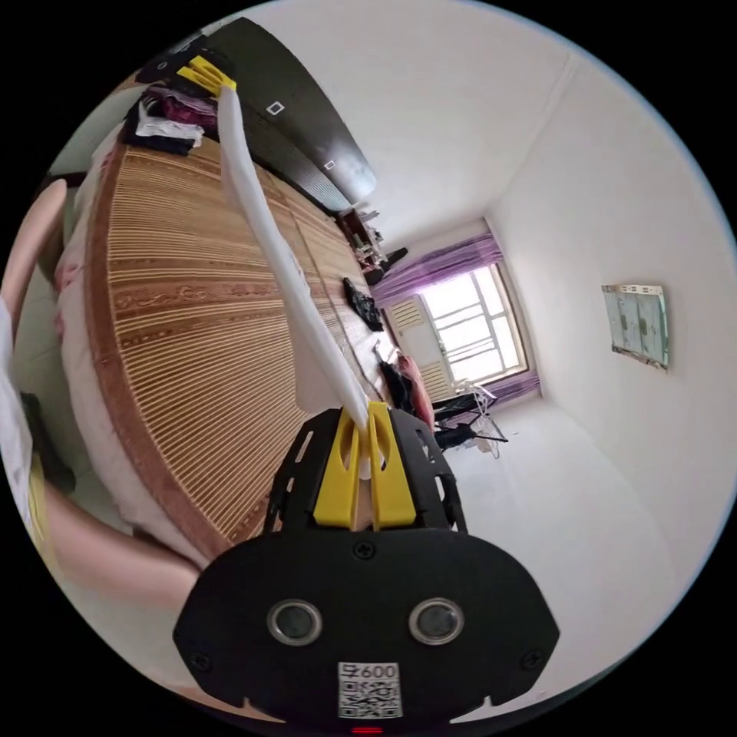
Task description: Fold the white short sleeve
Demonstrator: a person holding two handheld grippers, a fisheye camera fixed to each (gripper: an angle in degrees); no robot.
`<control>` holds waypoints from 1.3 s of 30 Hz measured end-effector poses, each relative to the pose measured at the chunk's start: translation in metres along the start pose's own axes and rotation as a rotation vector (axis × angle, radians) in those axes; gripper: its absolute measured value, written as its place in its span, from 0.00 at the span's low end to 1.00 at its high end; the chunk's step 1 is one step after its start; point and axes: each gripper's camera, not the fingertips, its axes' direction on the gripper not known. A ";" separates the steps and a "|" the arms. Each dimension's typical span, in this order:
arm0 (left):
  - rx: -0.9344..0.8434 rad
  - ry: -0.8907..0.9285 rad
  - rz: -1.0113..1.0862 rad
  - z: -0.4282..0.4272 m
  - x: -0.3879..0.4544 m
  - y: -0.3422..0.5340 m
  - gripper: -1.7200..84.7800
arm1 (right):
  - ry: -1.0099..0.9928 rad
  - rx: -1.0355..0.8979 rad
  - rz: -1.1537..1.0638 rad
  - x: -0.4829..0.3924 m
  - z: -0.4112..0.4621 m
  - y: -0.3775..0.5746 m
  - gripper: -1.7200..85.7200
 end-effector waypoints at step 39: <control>-0.354 1.200 -0.431 0.297 -0.243 -0.251 0.03 | -0.835 -0.420 0.612 0.137 0.452 -0.139 0.01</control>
